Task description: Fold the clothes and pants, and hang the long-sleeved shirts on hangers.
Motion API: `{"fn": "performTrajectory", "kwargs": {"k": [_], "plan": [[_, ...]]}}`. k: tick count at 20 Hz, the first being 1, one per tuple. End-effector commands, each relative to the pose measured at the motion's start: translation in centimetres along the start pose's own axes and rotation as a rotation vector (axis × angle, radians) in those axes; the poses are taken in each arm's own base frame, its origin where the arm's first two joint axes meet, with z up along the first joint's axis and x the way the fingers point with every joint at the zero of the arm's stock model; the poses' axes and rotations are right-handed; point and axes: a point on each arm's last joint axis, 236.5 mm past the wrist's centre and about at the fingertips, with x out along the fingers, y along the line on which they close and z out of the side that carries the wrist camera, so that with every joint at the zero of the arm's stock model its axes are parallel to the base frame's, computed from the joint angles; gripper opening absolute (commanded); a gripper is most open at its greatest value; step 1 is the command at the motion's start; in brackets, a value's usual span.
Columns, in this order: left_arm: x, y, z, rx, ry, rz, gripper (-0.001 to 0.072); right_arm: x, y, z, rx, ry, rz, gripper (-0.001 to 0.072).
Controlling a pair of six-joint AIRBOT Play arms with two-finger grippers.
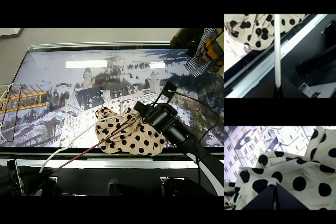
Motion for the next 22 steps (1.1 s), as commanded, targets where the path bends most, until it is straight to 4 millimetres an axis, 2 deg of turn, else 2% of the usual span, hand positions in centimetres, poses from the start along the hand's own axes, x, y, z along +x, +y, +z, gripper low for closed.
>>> {"fn": "performTrajectory", "kwargs": {"k": [1, 6, 9, 13, 22], "plan": [[-0.1, 1.5, -0.1, 0.01, 0.007, 0.062, 0.0018, -0.7, 0.4, 0.7, 0.119, 0.002, 0.006, 0.0023], [1.1, 3.0, 0.0, 0.054, 0.062, 0.089, 0.0018, -2.0, 2.4, -0.4, 0.082, 0.083, 0.066, 0.0023], [1.7, 3.7, 1.3, 0.061, 0.034, 0.102, 0.0018, -2.2, 2.7, -1.4, 0.051, 0.125, 0.081, 0.0023], [2.1, 4.0, 1.4, 0.07, 0.049, 0.101, 0.0018, -2.2, 2.8, -1.4, 0.047, 0.126, 0.085, 0.0023], [1.8, 1.8, 1.9, 0.065, 0.023, 0.021, 0.0018, -2.0, 2.0, 1.1, 0.044, 0.022, 0.054, 0.0023]]}}
